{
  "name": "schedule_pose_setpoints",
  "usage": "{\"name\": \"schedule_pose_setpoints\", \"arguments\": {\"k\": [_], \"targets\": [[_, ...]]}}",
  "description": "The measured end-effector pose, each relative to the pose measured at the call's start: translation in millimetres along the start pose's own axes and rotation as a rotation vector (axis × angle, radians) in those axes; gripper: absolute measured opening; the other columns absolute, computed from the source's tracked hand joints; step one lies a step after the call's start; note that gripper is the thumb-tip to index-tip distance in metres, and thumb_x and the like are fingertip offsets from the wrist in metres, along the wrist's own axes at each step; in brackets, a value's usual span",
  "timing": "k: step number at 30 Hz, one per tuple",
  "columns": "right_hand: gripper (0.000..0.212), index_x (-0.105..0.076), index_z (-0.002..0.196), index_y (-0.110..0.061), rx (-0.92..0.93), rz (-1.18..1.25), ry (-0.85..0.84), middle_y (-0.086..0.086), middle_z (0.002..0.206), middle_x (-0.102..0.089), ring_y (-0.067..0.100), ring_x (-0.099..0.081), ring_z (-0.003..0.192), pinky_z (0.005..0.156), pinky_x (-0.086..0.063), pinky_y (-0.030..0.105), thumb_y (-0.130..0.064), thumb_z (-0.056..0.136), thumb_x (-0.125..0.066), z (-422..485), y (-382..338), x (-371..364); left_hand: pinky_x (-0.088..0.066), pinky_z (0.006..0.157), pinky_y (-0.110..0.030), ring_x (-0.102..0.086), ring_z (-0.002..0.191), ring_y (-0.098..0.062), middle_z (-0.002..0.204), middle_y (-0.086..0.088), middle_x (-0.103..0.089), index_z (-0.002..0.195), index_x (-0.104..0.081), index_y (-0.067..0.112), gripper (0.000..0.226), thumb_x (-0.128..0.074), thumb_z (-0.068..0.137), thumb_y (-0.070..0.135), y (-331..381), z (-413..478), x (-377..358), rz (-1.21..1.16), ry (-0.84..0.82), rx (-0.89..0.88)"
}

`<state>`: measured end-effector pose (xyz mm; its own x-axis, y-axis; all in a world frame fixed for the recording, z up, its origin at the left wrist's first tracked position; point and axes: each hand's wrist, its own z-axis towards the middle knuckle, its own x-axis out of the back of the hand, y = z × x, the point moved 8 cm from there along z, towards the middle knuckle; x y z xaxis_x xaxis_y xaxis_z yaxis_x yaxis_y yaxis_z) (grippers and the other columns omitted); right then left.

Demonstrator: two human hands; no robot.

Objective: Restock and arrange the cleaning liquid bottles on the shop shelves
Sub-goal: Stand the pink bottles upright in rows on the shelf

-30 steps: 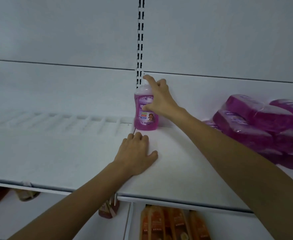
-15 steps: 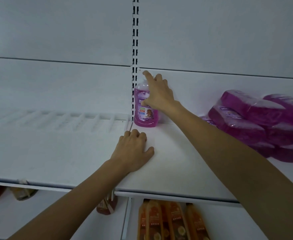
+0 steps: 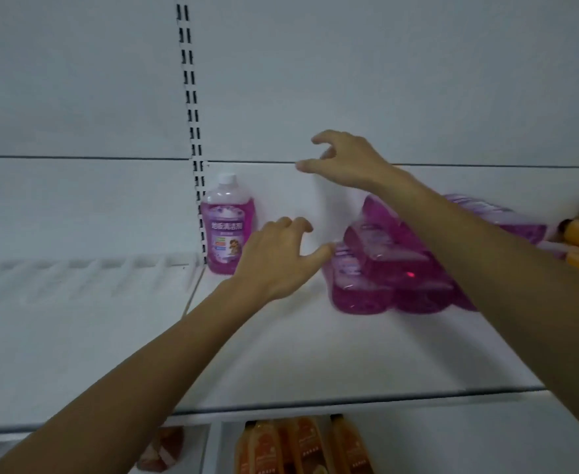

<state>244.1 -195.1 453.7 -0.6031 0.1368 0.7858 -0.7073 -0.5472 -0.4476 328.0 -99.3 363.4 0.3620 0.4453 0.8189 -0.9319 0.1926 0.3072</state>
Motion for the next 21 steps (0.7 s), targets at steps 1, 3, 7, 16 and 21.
{"name": "schedule_pose_setpoints", "arguments": {"k": [1, 3, 7, 16, 21], "targets": [[0.063, -0.048, 0.135, -0.019, -0.044, -0.002, -0.012, 0.004, 0.136, -0.051, 0.019, -0.047, 0.124, 0.090, -0.035, 0.024, -0.052, 0.084, -0.062, -1.8, 20.2, 16.5, -0.040, 0.095, -0.037, -0.050, 0.116, -0.022, 0.129, -0.003, -0.055, 0.128, -0.051, 0.019, 0.056, -0.042, 0.088, 0.058, 14.9, 7.7, -2.8, -0.012, -0.001, -0.032], [0.058, -0.053, 0.127, -0.019, -0.135, -0.035, -0.017, 0.004, 0.130, -0.056, 0.019, -0.050, 0.120, 0.086, -0.033, 0.025, -0.055, 0.082, -0.061, -6.9, 62.3, 43.0, -0.039, 0.095, -0.037, -0.049, 0.117, -0.022, 0.130, -0.002, -0.055, 0.130, -0.049, 0.019, 0.061, -0.042, 0.087, 0.062, 38.2, 19.1, -13.1, -0.052, -0.035, -0.053], [0.066, -0.051, 0.130, -0.012, -0.306, -0.145, -0.117, 0.009, 0.135, -0.052, 0.025, -0.048, 0.123, 0.091, -0.037, 0.032, -0.055, 0.082, -0.062, -20.2, 124.9, 49.5, -0.042, 0.097, -0.042, -0.052, 0.116, -0.028, 0.129, -0.007, -0.056, 0.136, -0.040, 0.015, 0.086, -0.045, 0.075, 0.076, 65.9, 32.1, -39.9, -0.121, -0.110, -0.019], [0.044, -0.064, 0.084, -0.014, -0.339, 0.073, -0.241, 0.003, 0.084, -0.064, 0.018, -0.060, 0.068, 0.063, -0.044, 0.028, -0.058, 0.079, -0.057, -20.5, 144.2, 15.1, -0.046, 0.094, -0.045, -0.057, 0.104, -0.025, 0.115, -0.002, -0.062, 0.127, -0.045, 0.018, 0.081, -0.041, 0.074, 0.079, 78.9, 53.7, -70.1, -0.244, -0.076, 0.030], [0.048, -0.064, 0.097, -0.009, -0.339, 0.166, -0.046, 0.000, 0.085, -0.060, 0.015, -0.056, 0.072, 0.063, -0.041, 0.028, -0.052, 0.076, -0.066, -24.4, 142.7, 28.8, -0.046, 0.094, -0.045, -0.056, 0.104, -0.025, 0.112, -0.002, -0.062, 0.127, -0.045, 0.022, 0.078, -0.031, 0.074, 0.077, 83.7, 54.1, -73.2, -0.328, -0.054, -0.022]]}}
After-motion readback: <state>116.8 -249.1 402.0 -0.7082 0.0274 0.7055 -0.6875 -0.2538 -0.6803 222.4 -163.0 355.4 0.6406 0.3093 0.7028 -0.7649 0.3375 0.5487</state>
